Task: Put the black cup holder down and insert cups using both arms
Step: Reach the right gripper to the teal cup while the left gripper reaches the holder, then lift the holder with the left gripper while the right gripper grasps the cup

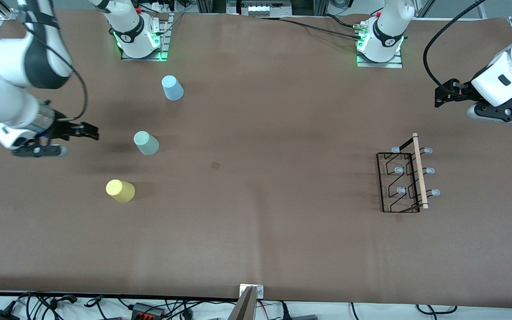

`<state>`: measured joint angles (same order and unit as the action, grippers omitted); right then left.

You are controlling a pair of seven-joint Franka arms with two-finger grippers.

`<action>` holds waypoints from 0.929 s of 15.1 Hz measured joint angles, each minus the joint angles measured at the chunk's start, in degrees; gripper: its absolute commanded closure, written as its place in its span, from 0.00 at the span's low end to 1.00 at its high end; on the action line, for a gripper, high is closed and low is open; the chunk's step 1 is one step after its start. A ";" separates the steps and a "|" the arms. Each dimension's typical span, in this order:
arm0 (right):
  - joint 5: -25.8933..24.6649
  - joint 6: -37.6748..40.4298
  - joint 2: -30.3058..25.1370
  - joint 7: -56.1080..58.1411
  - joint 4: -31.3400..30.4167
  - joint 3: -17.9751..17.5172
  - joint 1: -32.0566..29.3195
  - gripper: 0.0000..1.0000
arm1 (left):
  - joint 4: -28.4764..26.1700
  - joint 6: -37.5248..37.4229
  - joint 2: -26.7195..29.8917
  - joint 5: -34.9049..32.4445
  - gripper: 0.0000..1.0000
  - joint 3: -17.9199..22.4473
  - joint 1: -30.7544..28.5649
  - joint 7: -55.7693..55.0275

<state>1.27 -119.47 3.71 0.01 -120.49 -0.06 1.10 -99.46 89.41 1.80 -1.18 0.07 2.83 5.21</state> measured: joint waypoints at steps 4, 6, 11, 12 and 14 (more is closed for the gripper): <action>0.02 -10.90 -1.11 -9.87 -8.62 -0.90 4.97 0.00 | -5.59 7.49 -2.89 -0.01 0.00 0.02 -0.29 -0.06; 0.02 -14.51 -0.73 -12.74 -10.83 -2.07 5.41 0.00 | -9.07 13.80 -4.39 -0.01 0.00 0.02 -0.41 -0.06; 0.02 -20.75 0.67 -14.95 -14.89 -2.64 6.11 0.00 | -11.23 27.63 -9.46 -0.98 0.00 0.01 -0.66 -0.06; 0.02 -21.76 1.06 -15.59 -15.68 -2.65 6.38 0.00 | -11.28 29.94 -10.69 -1.96 0.00 0.02 -0.89 -0.06; 0.02 -23.84 2.09 -16.22 -16.81 -2.70 7.38 0.00 | -11.61 33.34 -12.79 -2.98 0.00 0.03 -1.56 -0.06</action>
<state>1.29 -143.31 5.80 -16.21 -137.30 -2.75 8.47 -111.07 122.75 -11.00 -4.17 0.10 1.27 5.15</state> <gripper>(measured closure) 0.000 0.000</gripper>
